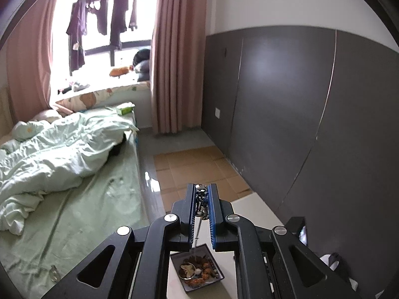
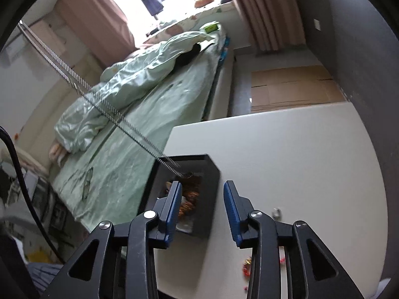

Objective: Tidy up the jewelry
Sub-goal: 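Carry both items over the black box and open both grippers to drop them, then grasp the red string bracelet with the left gripper, then drop red bracelet in black box with left gripper while right gripper grasps small silver ring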

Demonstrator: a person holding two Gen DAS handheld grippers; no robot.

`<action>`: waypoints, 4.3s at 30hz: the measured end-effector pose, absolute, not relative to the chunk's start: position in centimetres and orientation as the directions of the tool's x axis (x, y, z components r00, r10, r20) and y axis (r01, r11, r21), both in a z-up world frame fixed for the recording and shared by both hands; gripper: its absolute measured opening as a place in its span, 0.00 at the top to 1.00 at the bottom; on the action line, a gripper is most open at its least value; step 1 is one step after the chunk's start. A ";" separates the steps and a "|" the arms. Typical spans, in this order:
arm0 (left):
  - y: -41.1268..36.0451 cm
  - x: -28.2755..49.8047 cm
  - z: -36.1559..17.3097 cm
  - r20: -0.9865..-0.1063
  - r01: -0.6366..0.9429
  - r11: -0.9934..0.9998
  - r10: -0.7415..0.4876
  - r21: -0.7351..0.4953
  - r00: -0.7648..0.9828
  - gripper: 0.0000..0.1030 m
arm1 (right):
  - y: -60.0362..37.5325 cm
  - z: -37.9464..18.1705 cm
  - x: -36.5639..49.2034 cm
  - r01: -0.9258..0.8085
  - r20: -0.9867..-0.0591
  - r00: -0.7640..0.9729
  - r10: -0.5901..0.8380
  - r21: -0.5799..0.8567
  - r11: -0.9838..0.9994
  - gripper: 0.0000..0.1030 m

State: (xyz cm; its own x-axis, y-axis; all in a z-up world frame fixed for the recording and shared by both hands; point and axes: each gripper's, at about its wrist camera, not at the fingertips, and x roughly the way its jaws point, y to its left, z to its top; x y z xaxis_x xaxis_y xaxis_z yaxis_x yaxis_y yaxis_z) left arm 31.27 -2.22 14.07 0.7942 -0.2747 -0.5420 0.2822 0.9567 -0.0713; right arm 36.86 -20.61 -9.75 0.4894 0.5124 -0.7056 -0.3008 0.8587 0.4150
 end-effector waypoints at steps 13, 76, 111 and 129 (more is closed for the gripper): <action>-4.1 35.1 4.9 -0.706 0.278 0.959 -0.237 -0.058 0.667 0.91 | -26.5 -13.8 35.5 -0.222 -0.634 0.543 0.551 0.524 0.822 0.65; -15.6 30.6 -17.5 -0.871 0.286 0.950 -0.245 -0.127 0.427 0.63 | -34.5 -16.1 28.9 -0.040 -0.746 0.569 0.347 0.396 0.918 0.01; -6.1 30.8 -7.9 -0.711 0.153 0.938 -0.336 -0.311 0.618 0.92 | -26.8 -16.2 34.2 -0.331 -0.779 0.499 0.379 0.233 0.914 0.39; 0.4 33.4 -10.0 -0.669 0.091 0.873 -0.431 -0.479 0.606 0.92 | -21.8 -18.3 38.1 -0.467 -0.848 0.479 0.227 -0.027 0.884 0.63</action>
